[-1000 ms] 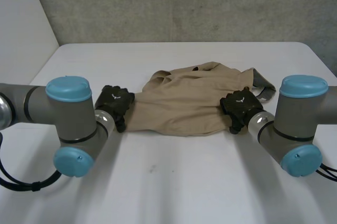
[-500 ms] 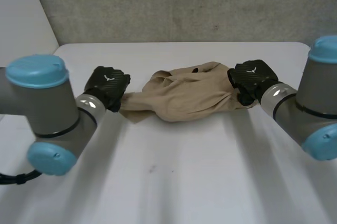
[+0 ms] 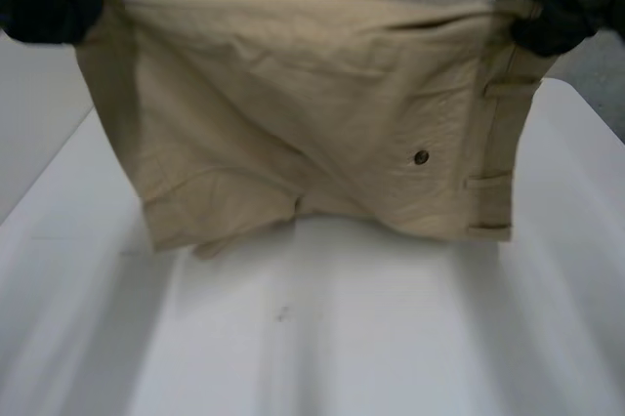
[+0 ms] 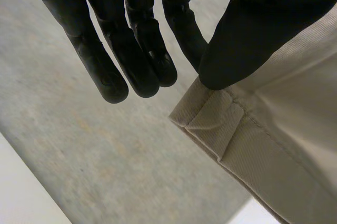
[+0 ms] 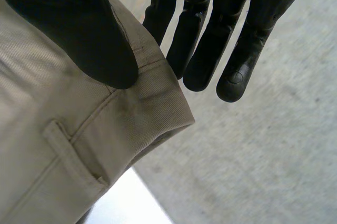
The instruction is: Fold the shorts.
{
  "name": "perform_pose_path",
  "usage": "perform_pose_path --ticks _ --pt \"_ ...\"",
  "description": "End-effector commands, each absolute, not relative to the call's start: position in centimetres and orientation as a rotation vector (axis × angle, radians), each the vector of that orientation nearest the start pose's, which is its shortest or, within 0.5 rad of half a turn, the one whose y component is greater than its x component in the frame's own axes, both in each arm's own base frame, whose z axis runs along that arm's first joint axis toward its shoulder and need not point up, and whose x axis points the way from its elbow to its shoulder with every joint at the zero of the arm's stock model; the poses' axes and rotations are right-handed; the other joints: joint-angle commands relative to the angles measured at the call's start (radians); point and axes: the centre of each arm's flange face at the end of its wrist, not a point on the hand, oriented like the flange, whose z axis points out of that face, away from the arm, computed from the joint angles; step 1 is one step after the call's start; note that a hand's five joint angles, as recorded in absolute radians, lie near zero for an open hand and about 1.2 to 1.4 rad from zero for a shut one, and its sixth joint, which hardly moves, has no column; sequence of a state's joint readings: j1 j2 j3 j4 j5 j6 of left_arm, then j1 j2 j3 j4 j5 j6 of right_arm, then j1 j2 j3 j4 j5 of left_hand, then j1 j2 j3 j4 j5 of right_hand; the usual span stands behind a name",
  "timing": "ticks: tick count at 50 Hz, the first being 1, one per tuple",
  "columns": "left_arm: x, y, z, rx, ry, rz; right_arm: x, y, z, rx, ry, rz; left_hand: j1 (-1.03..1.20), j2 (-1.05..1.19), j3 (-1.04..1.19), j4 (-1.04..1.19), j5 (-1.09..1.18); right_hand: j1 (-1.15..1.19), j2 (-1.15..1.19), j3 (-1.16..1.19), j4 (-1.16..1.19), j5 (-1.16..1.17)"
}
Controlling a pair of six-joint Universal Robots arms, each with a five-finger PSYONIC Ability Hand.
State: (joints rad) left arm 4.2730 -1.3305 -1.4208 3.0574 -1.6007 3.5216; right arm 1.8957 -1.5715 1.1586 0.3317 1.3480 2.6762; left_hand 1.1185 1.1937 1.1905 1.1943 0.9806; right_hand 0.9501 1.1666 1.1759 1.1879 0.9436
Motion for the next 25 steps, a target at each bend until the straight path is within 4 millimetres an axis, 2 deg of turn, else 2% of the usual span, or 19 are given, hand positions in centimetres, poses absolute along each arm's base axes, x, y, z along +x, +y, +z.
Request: perform_pose_path --ticks 1,3,4,5,6,9,10,12,13,14,16,17,20,21,24,25 --pt "-22.5 -18.3 39.5 0.735 1.84 -2.487 23.2 -22.8 40.2 -1.055 1.871 -2.236 0.278 0.203 0.206 0.202 0.241 0.446 0.23 0.22 0.208 0.278" --pt "-22.7 -18.6 38.7 0.751 1.87 -2.459 23.3 -23.5 39.0 -1.065 1.916 -2.185 0.278 0.203 0.206 0.202 0.241 0.446 0.23 0.22 0.208 0.278" --pt "-23.0 -19.3 36.9 0.781 1.935 -2.394 23.3 -23.5 39.0 -1.065 1.917 -2.185 0.278 0.203 0.206 0.202 0.241 0.446 0.23 0.22 0.208 0.278" --pt "-23.3 -20.0 35.2 0.809 1.998 -2.332 23.6 -24.5 37.4 -1.082 1.973 -2.119 0.278 0.203 0.206 0.202 0.241 0.446 0.23 0.22 0.208 0.278" --pt "-23.6 -20.8 33.5 0.833 2.057 -2.268 24.3 -25.7 34.7 -1.121 2.041 -2.017 0.278 0.203 0.206 0.202 0.241 0.446 0.23 0.22 0.208 0.278" --pt "-24.2 -22.1 31.0 0.869 2.135 -2.172 24.7 -26.9 32.1 -1.163 2.109 -1.926 0.278 0.203 0.206 0.202 0.241 0.446 0.23 0.22 0.208 0.278" --pt "-24.7 -23.2 29.4 0.891 2.183 -2.111 24.9 -27.6 30.6 -1.193 2.142 -1.873 0.278 0.203 0.206 0.202 0.241 0.446 0.23 0.22 0.208 0.278" --pt "-25.1 -24.3 27.9 0.902 2.22 -2.061 25.2 -28.3 29.0 -1.216 2.178 -1.818 0.278 0.203 0.206 0.202 0.241 0.446 0.23 0.22 0.208 0.278" --pt "-25.3 -24.9 27.2 0.908 2.234 -2.039 25.5 -29.0 27.5 -1.236 2.207 -1.774 0.278 0.203 0.206 0.202 0.241 0.446 0.23 0.22 0.208 0.278" --pt "-25.6 -26.0 26.1 0.911 2.256 -2.01 25.6 -29.4 26.9 -1.244 2.214 -1.761 0.278 0.203 0.206 0.202 0.241 0.446 0.23 0.22 0.208 0.278" --pt "-26.1 -27.2 25.4 0.911 2.263 -1.999 25.9 -30.2 26.3 -1.248 2.216 -1.761 0.278 0.203 0.206 0.202 0.241 0.446 0.23 0.22 0.208 0.278" --pt "-26.8 -28.6 25.2 0.904 2.248 -2.019 26.2 -31.3 26.4 -1.232 2.19 -1.81 0.278 0.203 0.206 0.202 0.241 0.446 0.23 0.22 0.208 0.278" --pt "-27.7 -30.8 26.5 0.866 2.168 -2.125 26.7 -33.2 27.6 -1.197 2.109 -1.962 0.278 0.203 0.206 0.202 0.241 0.446 0.23 0.22 0.208 0.278" --pt "-28.4 -32.0 28.2 0.832 2.081 -2.229 27.0 -34.2 29.1 -1.163 2.029 -2.102 0.278 0.203 0.206 0.202 0.241 0.446 0.23 0.22 0.208 0.278" --pt "-28.9 -33.3 32.2 0.74 1.886 -2.428 27.7 -35.3 32.3 -1.093 1.857 -2.336 0.278 0.203 0.206 0.202 0.241 0.446 0.23 0.22 0.208 0.278" --pt "-29.0 -33.9 34.9 0.656 1.746 -2.547 28.3 -35.5 34.8 -1.034 1.709 -2.487 0.278 0.203 0.206 0.202 0.241 0.446 0.23 0.22 0.208 0.278"
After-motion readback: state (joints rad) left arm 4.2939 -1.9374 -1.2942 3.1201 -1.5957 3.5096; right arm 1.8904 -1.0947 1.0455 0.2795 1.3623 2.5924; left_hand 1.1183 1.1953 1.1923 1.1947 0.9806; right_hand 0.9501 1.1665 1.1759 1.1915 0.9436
